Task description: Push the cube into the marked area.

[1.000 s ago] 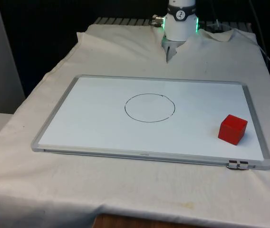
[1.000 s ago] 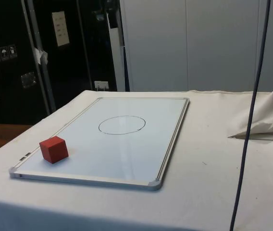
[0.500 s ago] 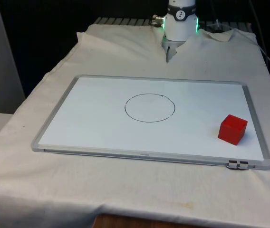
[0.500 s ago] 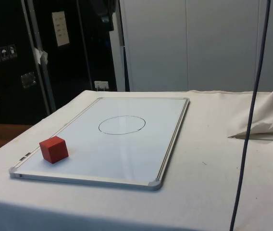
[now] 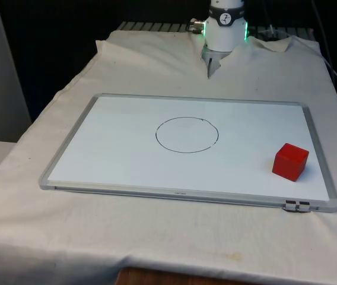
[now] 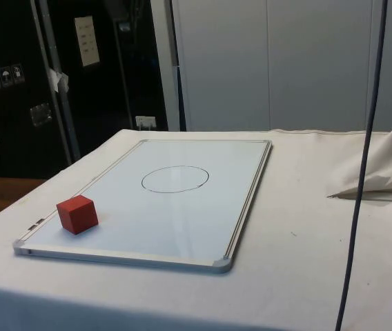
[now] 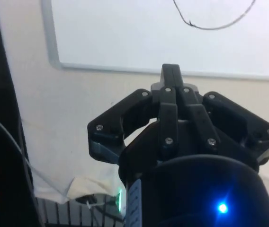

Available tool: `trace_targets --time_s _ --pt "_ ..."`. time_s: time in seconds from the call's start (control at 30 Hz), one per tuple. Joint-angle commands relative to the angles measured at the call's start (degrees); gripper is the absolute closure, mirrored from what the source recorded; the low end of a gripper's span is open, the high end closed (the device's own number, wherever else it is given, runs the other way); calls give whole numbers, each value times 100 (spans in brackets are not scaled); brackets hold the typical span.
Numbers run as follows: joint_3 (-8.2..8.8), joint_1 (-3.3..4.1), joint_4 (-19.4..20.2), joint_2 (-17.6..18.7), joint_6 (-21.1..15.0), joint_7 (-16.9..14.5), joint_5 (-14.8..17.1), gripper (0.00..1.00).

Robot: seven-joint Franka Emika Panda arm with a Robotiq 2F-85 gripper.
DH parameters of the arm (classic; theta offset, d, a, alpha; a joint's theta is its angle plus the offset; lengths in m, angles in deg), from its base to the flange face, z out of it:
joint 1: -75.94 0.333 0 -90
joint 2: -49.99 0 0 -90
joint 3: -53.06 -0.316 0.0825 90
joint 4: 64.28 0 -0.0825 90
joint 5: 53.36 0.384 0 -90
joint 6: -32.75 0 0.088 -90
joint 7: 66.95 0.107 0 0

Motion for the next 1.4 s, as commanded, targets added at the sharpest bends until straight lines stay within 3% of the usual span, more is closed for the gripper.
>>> trace_targets --time_s 0.0,0.43,0.73,0.77,1.07,1.37 --pt "-29 23 -57 52 -80 57 23 100" --pt "-344 6 -298 350 -527 281 0 100" --pt "-630 17 -607 871 -882 539 29 100" --pt "-613 6 -561 802 -859 504 -6 100" --pt "-854 6 -1020 1495 -1089 710 69 100" --pt "-985 0 -1409 2000 -1203 802 143 100"
